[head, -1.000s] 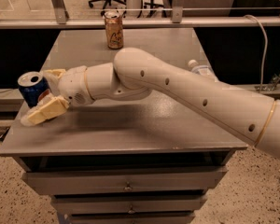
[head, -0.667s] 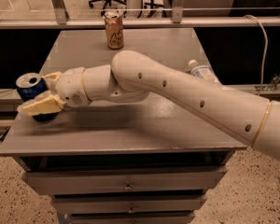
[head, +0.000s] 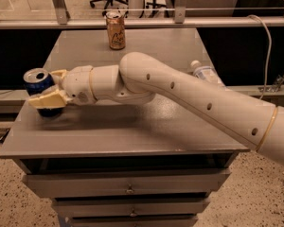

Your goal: Pick pepsi can

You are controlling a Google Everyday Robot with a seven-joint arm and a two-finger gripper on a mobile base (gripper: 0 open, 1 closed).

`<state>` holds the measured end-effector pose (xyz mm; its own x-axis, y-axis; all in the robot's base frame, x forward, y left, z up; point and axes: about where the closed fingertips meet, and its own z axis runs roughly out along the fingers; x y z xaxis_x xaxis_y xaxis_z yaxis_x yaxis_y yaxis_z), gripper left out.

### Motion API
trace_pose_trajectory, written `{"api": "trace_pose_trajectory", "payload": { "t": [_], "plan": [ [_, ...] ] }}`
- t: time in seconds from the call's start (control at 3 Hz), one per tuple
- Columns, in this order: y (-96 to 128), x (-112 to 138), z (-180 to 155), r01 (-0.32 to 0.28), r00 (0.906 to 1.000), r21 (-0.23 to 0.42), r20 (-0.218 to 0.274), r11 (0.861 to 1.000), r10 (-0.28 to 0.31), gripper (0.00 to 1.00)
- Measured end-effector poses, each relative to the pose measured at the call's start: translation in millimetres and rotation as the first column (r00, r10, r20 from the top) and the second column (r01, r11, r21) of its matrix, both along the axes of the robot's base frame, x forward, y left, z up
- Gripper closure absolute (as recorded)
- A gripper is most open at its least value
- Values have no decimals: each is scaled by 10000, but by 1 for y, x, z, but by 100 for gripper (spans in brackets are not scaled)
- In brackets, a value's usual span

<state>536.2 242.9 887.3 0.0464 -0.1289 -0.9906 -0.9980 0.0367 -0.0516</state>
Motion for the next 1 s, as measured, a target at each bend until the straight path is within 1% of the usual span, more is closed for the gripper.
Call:
{"api": "trace_pose_trajectory", "payload": {
  "t": [0.33,0.67,1.0],
  "plan": [
    [-28,19,23,364,9981,815,464,9960,-402,100],
    [-78,43,57,969,9867,1282,1174,9870,-1121,100],
    [-78,43,57,969,9867,1282,1174,9870,-1121,100]
  ]
}}
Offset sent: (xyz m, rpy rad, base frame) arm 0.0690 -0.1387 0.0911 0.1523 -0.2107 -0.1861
